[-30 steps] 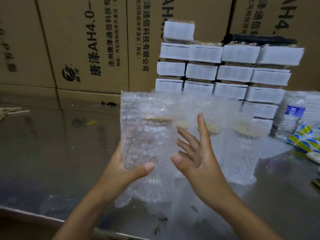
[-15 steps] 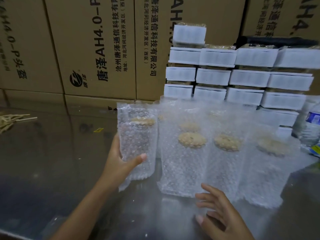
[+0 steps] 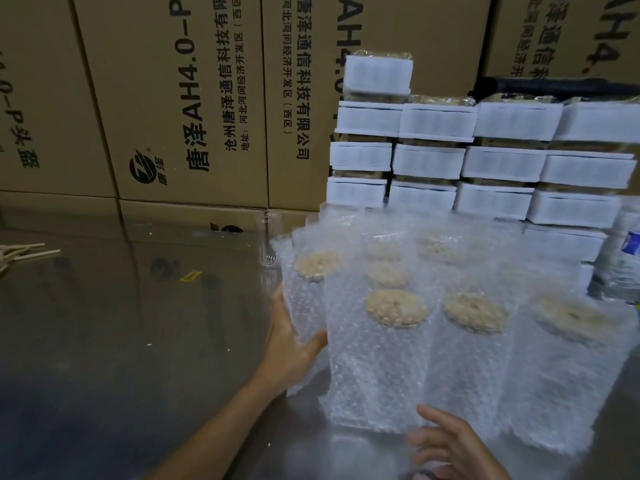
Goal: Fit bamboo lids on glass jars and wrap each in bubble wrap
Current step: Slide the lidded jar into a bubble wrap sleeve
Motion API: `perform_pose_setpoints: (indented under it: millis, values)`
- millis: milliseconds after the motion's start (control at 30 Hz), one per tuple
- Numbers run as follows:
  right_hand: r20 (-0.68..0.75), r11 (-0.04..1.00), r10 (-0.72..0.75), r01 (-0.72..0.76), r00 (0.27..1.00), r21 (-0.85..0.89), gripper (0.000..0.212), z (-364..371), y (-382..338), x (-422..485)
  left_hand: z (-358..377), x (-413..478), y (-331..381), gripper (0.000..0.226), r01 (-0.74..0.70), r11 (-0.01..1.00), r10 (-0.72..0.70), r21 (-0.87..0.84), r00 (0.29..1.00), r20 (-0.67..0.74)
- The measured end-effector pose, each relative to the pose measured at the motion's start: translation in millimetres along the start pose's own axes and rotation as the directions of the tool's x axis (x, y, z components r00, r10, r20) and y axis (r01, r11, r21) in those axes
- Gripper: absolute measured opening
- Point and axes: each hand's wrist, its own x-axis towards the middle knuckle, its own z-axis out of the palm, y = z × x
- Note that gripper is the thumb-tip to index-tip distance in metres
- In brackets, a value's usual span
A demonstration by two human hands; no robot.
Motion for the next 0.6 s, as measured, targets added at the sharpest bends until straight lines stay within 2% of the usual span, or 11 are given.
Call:
perform_pose_setpoints:
  millis: [100, 267, 400, 600]
  values:
    - [-0.044, 0.996, 0.042, -0.038, 0.998, 0.084, 0.035, -0.4, -0.5, 8.7, -7.5, 2.2, -6.8, 0.092, 0.037, 0.999, -0.037, 0.003, 0.998, 0.048]
    - [-0.062, 0.973, 0.067, -0.052, 0.996, 0.227, 0.036, 1.9, -1.4, 10.6, -31.3, 7.9, -20.6, 0.081, 0.139, 0.990, -0.131, -0.032, 0.974, 0.184]
    - [-0.088, 0.962, 0.090, -0.064, 0.992, 0.266, 0.034, 6.6, -1.6, 11.1, -42.9, 17.7, -24.6, 0.086, 0.255, 0.961, -0.222, -0.111, 0.943, 0.247]
    - [-0.104, 0.964, 0.118, -0.089, 0.987, 0.252, 0.034, 7.6, -11.2, 9.3, -33.4, 17.9, -11.5, 0.089, 0.283, 0.945, -0.211, -0.165, 0.911, 0.353]
